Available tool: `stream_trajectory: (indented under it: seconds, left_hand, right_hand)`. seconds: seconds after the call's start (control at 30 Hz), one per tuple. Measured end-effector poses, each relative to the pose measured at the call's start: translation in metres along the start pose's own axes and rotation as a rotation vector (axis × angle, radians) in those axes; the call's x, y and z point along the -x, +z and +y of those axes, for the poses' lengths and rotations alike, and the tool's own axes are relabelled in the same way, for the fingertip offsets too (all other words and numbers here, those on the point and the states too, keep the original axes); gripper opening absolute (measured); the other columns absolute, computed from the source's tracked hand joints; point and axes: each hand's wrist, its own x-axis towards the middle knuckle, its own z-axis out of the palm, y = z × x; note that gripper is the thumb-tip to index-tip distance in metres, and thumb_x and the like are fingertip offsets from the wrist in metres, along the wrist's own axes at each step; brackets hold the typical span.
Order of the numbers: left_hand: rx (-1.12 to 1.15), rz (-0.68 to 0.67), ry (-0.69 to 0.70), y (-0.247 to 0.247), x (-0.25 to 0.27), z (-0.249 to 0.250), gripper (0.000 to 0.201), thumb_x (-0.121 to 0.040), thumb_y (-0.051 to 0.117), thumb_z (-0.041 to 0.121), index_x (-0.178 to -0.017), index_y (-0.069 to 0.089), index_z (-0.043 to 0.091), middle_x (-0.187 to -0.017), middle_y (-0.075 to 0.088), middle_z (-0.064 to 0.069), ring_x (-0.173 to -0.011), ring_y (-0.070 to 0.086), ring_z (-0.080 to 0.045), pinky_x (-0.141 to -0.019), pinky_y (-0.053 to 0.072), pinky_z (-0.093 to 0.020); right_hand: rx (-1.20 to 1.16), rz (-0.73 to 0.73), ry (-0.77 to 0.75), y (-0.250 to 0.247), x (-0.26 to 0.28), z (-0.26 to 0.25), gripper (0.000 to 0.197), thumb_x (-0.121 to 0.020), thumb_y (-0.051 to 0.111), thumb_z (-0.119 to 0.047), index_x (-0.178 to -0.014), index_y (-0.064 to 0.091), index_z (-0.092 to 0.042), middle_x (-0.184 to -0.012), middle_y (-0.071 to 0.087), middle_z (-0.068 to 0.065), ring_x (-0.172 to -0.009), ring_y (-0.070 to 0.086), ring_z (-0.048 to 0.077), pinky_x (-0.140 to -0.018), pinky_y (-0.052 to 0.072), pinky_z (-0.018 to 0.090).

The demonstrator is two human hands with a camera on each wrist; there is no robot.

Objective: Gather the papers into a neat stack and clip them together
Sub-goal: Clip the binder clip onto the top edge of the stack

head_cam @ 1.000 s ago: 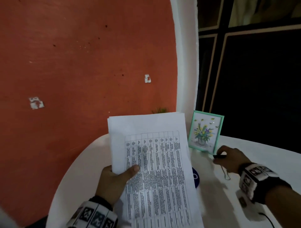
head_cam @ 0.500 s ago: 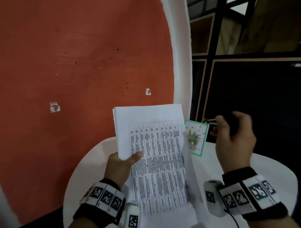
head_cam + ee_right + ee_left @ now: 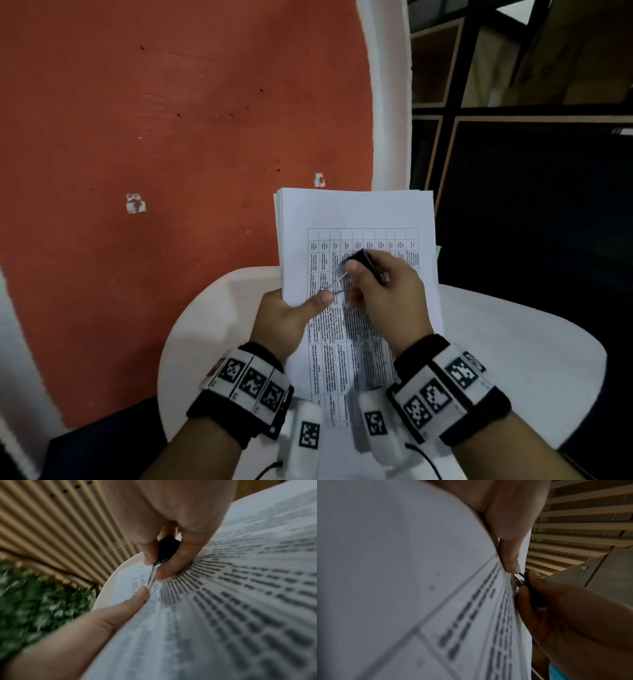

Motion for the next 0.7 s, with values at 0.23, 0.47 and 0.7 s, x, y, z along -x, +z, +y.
stream_trajectory:
  seconds: [0.23, 0.47, 0.7]
  left_hand:
    - [-0.017, 0.026, -0.024, -0.001, 0.004, -0.005, 0.023, -0.070, 0.080, 0.035, -0.079, 0.064, 0.020, -0.082, 0.057, -0.004, -0.076, 0.052, -0.016, -0.075, 0.044, -0.032]
    - [-0.027, -0.027, -0.009, -0.001, 0.013, 0.001, 0.014, -0.066, 0.069, 0.044, -0.075, 0.072, 0.034, -0.088, 0.074, -0.002, -0.082, 0.068, -0.017, -0.086, 0.053, -0.038]
    - [-0.002, -0.040, 0.025, 0.003, 0.016, 0.000, 0.027, -0.068, 0.059, 0.049, -0.086, 0.070, 0.032, -0.080, 0.074, 0.015, -0.077, 0.067, 0.005, -0.073, 0.053, -0.012]
  right_hand:
    - [0.713, 0.010, -0.490, -0.005, 0.015, 0.008, 0.044, -0.076, 0.072, -0.032, -0.118, 0.063, -0.024, -0.118, 0.054, 0.007, -0.104, 0.053, 0.026, -0.086, 0.051, 0.038]
    - [0.781, -0.160, -0.407, -0.004, 0.021, 0.010, 0.051, -0.071, 0.068, -0.054, -0.115, 0.065, -0.027, -0.124, 0.056, 0.005, -0.108, 0.056, 0.027, -0.089, 0.050, 0.037]
    - [0.833, -0.061, -0.413, 0.002, 0.030, 0.012, 0.049, -0.071, 0.053, -0.054, -0.108, 0.064, -0.024, -0.109, 0.063, 0.007, -0.085, 0.065, 0.029, -0.068, 0.052, 0.032]
